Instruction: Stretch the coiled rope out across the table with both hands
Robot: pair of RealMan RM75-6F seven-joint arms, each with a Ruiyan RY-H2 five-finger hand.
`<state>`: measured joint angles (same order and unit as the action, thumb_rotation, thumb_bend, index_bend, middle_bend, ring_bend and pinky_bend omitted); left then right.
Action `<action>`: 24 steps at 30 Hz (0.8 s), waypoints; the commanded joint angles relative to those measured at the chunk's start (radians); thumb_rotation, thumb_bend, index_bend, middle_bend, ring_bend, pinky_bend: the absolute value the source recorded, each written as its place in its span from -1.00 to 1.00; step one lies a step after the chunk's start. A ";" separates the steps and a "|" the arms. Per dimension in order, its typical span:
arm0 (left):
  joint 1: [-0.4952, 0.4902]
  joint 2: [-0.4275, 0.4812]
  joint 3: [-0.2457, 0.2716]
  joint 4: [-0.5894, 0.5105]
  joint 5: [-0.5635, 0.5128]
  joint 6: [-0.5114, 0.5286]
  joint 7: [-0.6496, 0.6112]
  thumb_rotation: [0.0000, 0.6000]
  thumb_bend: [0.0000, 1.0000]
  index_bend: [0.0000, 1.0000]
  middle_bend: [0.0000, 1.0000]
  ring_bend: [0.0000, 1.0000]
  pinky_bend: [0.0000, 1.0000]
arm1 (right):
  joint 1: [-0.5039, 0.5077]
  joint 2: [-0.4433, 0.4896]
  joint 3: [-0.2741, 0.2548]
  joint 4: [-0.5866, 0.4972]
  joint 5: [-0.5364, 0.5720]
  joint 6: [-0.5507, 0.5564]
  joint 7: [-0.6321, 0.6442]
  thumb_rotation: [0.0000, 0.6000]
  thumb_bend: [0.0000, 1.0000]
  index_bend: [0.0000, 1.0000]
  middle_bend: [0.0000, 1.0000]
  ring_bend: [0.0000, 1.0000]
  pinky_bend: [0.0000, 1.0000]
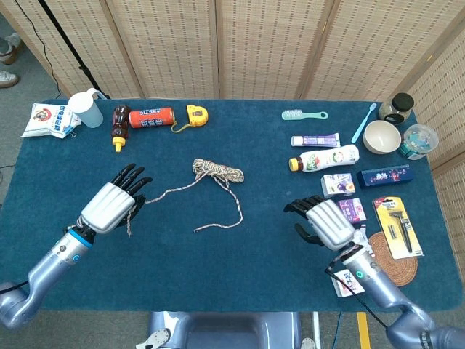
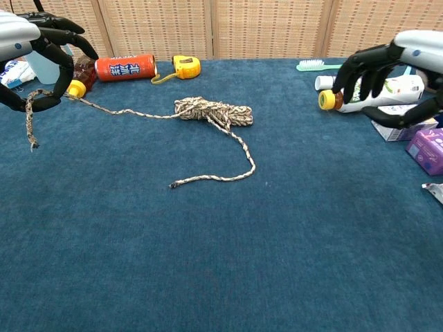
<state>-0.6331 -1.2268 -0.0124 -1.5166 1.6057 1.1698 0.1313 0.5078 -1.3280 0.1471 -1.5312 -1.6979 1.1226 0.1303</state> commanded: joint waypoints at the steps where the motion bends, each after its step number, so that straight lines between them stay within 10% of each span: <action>1: -0.005 0.000 -0.008 0.002 -0.009 -0.009 -0.002 1.00 -0.06 0.49 -0.59 -1.00 -1.00 | 0.058 -0.042 0.006 0.032 -0.018 -0.045 0.022 1.00 -0.01 -0.36 -0.14 -0.07 -0.13; 12: -0.026 0.000 -0.043 0.021 -0.033 -0.039 0.002 1.00 -0.06 0.50 -0.59 -1.00 -1.00 | 0.205 -0.152 0.012 0.130 0.009 -0.163 0.000 1.00 -0.03 -0.33 0.22 0.46 0.38; 24: -0.049 -0.013 -0.073 0.054 -0.060 -0.067 0.031 1.00 -0.07 0.50 -0.59 -1.00 -1.00 | 0.269 -0.232 0.030 0.176 0.118 -0.223 -0.157 1.00 -0.10 -0.46 0.00 0.30 0.37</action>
<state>-0.6810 -1.2393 -0.0841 -1.4632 1.5468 1.1042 0.1617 0.7696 -1.5480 0.1735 -1.3603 -1.5929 0.9043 -0.0101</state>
